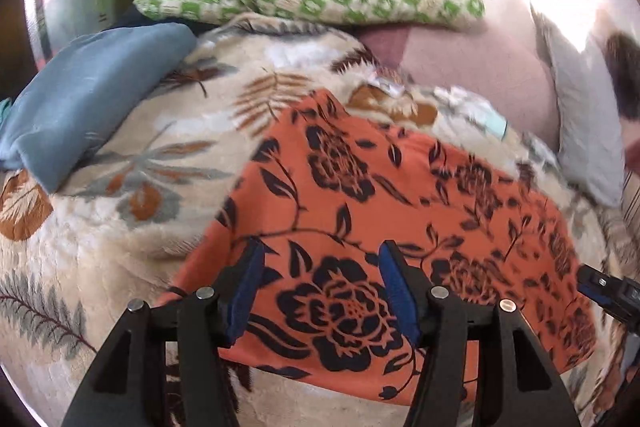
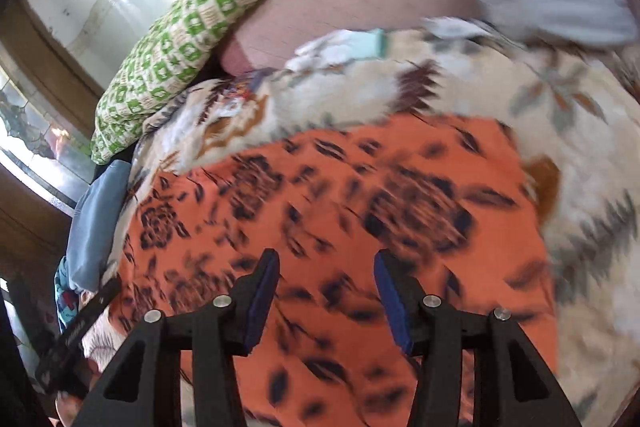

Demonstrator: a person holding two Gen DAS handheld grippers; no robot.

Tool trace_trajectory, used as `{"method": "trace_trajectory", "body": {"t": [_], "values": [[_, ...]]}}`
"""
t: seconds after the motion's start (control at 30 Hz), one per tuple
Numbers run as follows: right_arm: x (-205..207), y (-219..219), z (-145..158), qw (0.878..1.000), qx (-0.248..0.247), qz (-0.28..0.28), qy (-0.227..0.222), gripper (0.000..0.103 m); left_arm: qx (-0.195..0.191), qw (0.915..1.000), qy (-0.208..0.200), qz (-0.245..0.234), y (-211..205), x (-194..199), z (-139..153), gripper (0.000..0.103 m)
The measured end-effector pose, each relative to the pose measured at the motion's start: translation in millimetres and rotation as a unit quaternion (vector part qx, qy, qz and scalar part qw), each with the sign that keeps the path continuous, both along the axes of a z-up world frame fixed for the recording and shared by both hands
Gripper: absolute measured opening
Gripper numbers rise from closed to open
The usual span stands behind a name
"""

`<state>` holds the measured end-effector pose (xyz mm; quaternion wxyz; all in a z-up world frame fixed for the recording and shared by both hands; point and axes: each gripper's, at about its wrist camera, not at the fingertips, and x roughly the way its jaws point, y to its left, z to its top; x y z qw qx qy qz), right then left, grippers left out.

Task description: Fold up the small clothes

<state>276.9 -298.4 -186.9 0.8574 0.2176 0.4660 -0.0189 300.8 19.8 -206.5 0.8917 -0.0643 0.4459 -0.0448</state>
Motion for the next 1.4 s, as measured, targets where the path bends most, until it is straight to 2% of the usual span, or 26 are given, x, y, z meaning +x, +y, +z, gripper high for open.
{"method": "trace_trajectory", "body": {"t": [0.1, 0.17, 0.23, 0.27, 0.37, 0.4, 0.5, 0.57, 0.63, 0.73, 0.8, 0.83, 0.9, 1.0, 1.1, 1.2, 1.27, 1.33, 1.4], "values": [[-30, -18, -29, 0.999, 0.016, -0.022, 0.031, 0.053, 0.037, 0.9984, 0.042, 0.000, -8, 7, -21, 0.061], [-40, -25, -54, 0.998, 0.031, -0.031, 0.043, 0.054, 0.053, 0.9977, 0.042, -0.003, -13, 9, -27, 0.061], [-46, -23, -64, 0.999, 0.021, -0.023, 0.013, 0.055, 0.078, 0.9962, 0.036, -0.013, -20, 9, -30, 0.064], [-45, -21, -64, 1.000, 0.016, -0.015, 0.008, 0.063, 0.089, 0.9951, 0.036, -0.021, -25, 10, -32, 0.071], [-37, -14, -62, 1.000, 0.022, 0.006, 0.016, 0.084, 0.120, 0.9917, 0.036, -0.031, -35, 12, -36, 0.078], [-35, -10, -62, 1.000, 0.014, 0.019, 0.020, 0.088, 0.121, 0.9915, 0.037, -0.030, -36, 14, -37, 0.080], [-31, -1, -60, 0.999, -0.015, 0.030, 0.032, 0.089, 0.121, 0.9916, 0.039, -0.024, -39, 17, -39, 0.084], [-32, -2, -55, 0.999, -0.008, 0.013, 0.031, 0.089, 0.128, 0.9908, 0.040, -0.020, -42, 15, -39, 0.085], [-35, -5, -43, 1.000, -0.006, 0.003, 0.010, 0.087, 0.137, 0.9896, 0.041, -0.017, -45, 13, -39, 0.085], [-37, -4, -15, 0.997, -0.059, -0.003, -0.043, 0.086, 0.131, 0.9900, 0.051, -0.007, -44, 16, -38, 0.086], [-36, -5, -6, 0.995, -0.081, -0.009, -0.058, 0.085, 0.133, 0.9897, 0.052, -0.004, -45, 16, -38, 0.086], [-34, -10, -6, 0.995, -0.075, -0.017, -0.057, 0.084, 0.136, 0.9894, 0.051, -0.003, -45, 16, -39, 0.086], [-28, -19, -12, 0.997, -0.050, -0.028, -0.044, 0.064, 0.140, 0.9891, 0.047, 0.003, -46, 15, -39, 0.086], [-10, -28, -29, 0.999, -0.037, -0.034, -0.006, 0.054, 0.152, 0.9877, 0.035, 0.007, -49, 11, -42, 0.087], [-1, -35, -49, 0.999, -0.027, -0.026, 0.029, 0.054, 0.153, 0.9878, 0.029, 0.010, -49, 11, -37, 0.087], [6, -33, -50, 0.999, -0.037, -0.020, 0.027, 0.054, 0.143, 0.9895, 0.006, 0.015, -45, 8, -26, 0.086], [1, -35, -46, 0.999, -0.031, -0.029, 0.019, 0.054, 0.159, 0.9868, -0.029, 0.017, -45, 1, -15, 0.086], [-8, -33, -34, 0.999, -0.046, -0.029, -0.003, 0.054, 0.160, 0.9859, -0.046, 0.021, -43, -8, -7, 0.086], [-17, -30, -26, 0.998, -0.044, -0.027, -0.018, 0.054, 0.143, 0.9892, -0.025, 0.021, -38, -13, -9, 0.087]]}}
